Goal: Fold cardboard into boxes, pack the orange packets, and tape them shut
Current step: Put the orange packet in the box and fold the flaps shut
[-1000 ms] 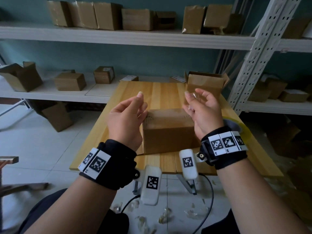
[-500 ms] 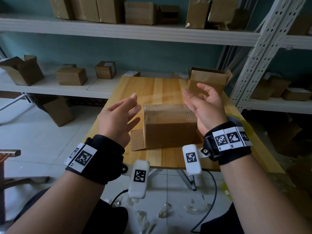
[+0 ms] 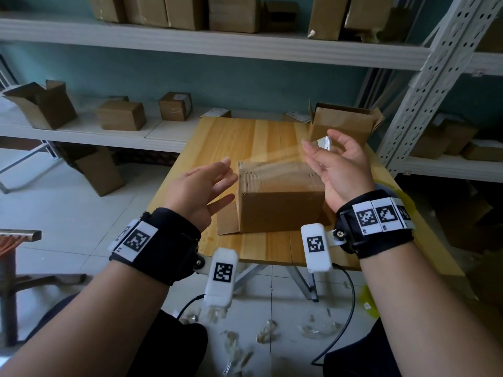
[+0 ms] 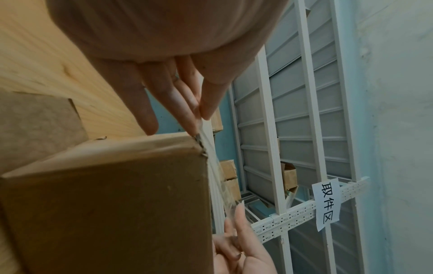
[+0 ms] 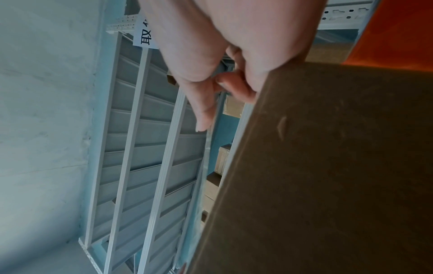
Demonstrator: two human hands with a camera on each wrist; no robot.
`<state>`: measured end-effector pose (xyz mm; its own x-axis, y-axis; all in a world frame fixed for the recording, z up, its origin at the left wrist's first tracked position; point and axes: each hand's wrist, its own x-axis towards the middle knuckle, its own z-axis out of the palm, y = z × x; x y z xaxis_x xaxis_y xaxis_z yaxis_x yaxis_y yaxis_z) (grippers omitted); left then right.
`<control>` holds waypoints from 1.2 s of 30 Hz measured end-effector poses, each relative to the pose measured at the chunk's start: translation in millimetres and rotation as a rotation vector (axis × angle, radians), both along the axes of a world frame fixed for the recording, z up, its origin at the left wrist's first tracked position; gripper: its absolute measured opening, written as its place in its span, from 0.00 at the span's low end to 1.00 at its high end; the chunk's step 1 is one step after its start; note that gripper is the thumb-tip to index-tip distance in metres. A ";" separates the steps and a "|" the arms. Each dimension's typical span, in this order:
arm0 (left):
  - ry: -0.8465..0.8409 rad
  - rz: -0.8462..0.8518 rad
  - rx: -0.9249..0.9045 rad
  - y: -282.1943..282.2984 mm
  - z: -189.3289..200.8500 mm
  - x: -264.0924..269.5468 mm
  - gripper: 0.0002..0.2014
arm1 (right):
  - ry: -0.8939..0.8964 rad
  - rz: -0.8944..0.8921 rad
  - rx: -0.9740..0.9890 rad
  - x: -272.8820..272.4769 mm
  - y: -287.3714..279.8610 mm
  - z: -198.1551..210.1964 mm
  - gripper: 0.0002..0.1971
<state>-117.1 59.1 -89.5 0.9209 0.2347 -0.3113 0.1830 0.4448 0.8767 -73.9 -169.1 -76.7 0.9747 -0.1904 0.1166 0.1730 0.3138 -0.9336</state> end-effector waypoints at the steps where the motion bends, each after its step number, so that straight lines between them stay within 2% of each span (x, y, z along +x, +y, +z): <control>1: 0.005 -0.004 -0.006 0.2 -0.5 0.3 0.13 | 0.001 -0.002 -0.001 -1.0 0.2 0.6 0.36; 13: 0.021 -0.021 -0.089 2.1 -11.4 9.9 0.20 | -0.007 0.000 -0.001 -7.5 1.6 3.4 0.36; 19: 0.014 -0.044 -0.080 1.0 -13.4 11.7 0.08 | 0.014 0.006 0.054 -3.2 -0.3 1.0 0.37; 28: -0.022 -0.036 -0.060 -0.9 -15.9 12.2 0.12 | 0.026 0.023 0.124 1.9 -3.1 -2.5 0.38; 36: -0.006 -0.038 -0.005 -5.0 -19.0 10.8 0.08 | 0.000 0.044 0.145 10.6 -4.6 -10.8 0.42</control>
